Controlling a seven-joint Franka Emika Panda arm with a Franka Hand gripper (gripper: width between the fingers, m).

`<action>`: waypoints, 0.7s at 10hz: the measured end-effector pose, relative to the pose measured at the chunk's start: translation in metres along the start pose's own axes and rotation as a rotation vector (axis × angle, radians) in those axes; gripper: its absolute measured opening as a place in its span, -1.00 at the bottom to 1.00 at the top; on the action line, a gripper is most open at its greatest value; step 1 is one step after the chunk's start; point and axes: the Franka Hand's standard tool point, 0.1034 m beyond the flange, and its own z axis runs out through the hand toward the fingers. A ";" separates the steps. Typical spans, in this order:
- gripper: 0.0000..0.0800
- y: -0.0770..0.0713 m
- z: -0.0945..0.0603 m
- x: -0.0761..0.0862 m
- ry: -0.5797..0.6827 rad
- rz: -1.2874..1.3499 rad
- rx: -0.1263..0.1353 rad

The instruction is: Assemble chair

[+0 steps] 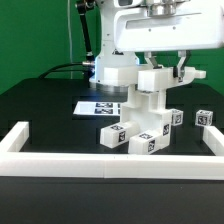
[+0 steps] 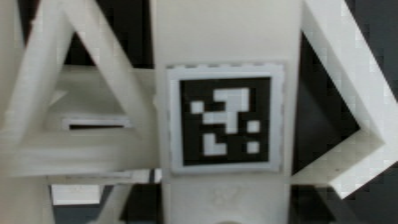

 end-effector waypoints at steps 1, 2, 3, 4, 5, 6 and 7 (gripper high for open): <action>-0.27 0.000 0.000 0.000 0.000 0.000 0.000; -0.27 0.000 0.000 0.000 0.000 0.000 0.000; -0.27 0.001 0.001 0.001 0.004 0.001 0.002; -0.27 0.001 0.001 0.001 0.005 0.001 0.002; -0.27 0.001 0.001 0.001 0.005 0.003 0.002; -0.27 0.003 0.000 0.003 0.006 0.006 0.002; -0.27 0.003 0.000 0.003 0.007 0.008 0.002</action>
Offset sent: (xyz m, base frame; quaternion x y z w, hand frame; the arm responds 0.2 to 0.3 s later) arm -0.0135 0.0008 -0.0139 -0.0030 -0.0106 0.0133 0.9999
